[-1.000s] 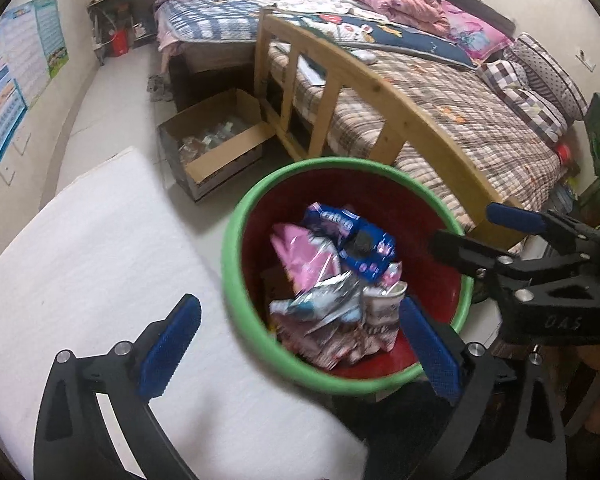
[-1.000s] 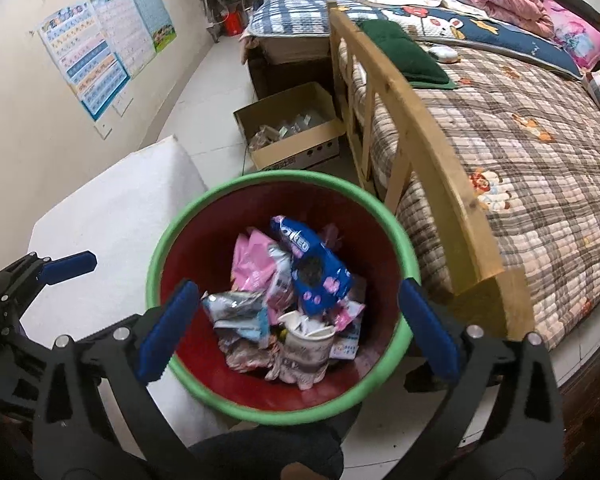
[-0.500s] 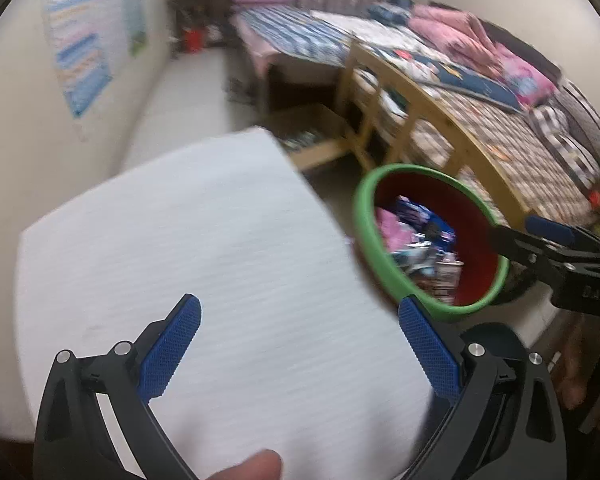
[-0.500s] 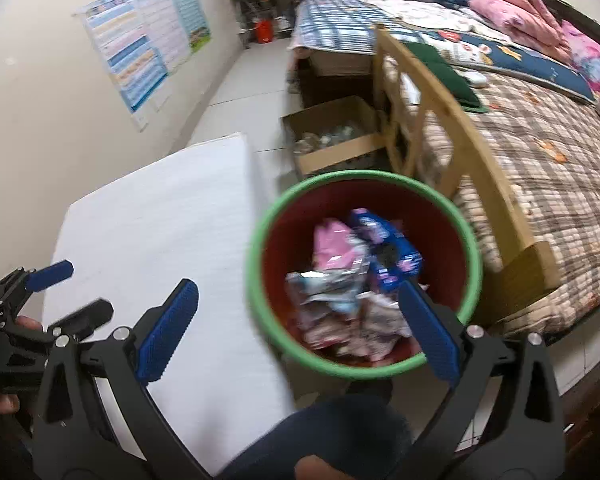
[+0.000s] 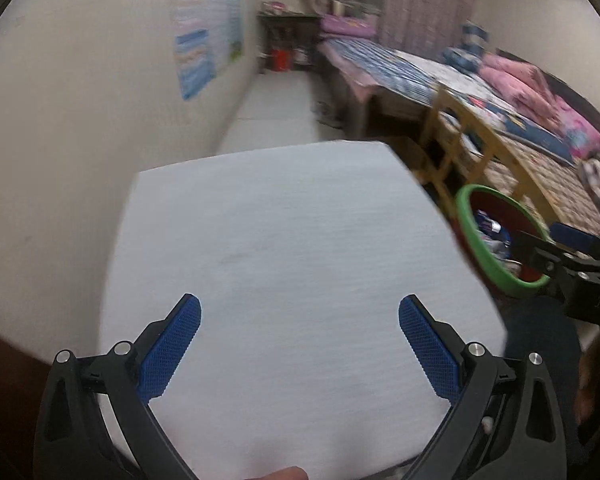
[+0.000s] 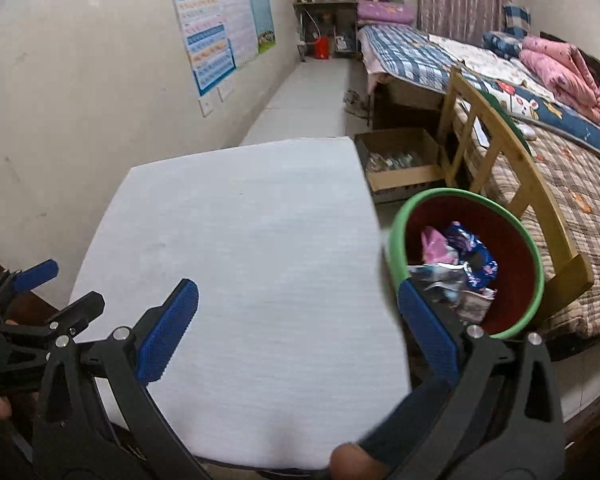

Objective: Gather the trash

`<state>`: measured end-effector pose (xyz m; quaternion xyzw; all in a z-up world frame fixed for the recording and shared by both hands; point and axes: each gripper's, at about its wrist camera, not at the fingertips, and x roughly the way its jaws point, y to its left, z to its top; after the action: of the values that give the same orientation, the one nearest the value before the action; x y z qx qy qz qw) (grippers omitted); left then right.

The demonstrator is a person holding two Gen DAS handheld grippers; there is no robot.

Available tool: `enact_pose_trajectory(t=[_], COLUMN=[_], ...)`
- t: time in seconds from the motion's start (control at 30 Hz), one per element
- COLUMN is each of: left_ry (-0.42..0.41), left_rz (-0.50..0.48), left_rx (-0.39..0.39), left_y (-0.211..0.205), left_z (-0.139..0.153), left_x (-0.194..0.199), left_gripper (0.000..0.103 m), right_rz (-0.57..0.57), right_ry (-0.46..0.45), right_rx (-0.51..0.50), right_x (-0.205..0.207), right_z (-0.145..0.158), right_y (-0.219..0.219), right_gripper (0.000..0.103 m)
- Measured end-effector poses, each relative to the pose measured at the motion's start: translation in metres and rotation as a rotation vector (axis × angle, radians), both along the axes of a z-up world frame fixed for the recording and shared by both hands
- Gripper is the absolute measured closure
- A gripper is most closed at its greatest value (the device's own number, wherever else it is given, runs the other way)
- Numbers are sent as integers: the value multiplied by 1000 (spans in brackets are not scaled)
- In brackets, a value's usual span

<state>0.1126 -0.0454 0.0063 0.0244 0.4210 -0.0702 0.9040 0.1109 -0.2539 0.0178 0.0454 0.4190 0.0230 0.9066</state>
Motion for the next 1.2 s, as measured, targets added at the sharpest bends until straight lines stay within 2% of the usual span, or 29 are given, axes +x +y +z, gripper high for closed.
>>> enact_pose_trajectory(t=[0.07,0.17,0.3,0.43,0.57,0.7,1.2], left_ry=[-38,-89,-116,-120,-131,-123,-134], left_rz=[53,61,88,137,181,204,201], left_rx=[21,-7,17,13,-13,-4,9], left_y=[14,29,35,43,54,57,54], left_z=[-4,-13,-26,-32,-32,-37,-40], left_x=[-12,-28,-43,-47,-49,-48,-45], left_gripper=[8,8,8,8,8,8,8], right_rz=[-8,-8,19,30,39,42,22], right_ry=[-26,-65,-94,-94,-132,-146,-132], right_rx=[-8,-2,-2,14,3,1,4], right_x=[-7,-18,-28,-27,-32,-35,-29], right_z=[-1,-5,-16,-26,-28,-29,-36], right_y=[10,23,36,42,46,48,44], right_gripper=[5,5,5,5,5,5,5])
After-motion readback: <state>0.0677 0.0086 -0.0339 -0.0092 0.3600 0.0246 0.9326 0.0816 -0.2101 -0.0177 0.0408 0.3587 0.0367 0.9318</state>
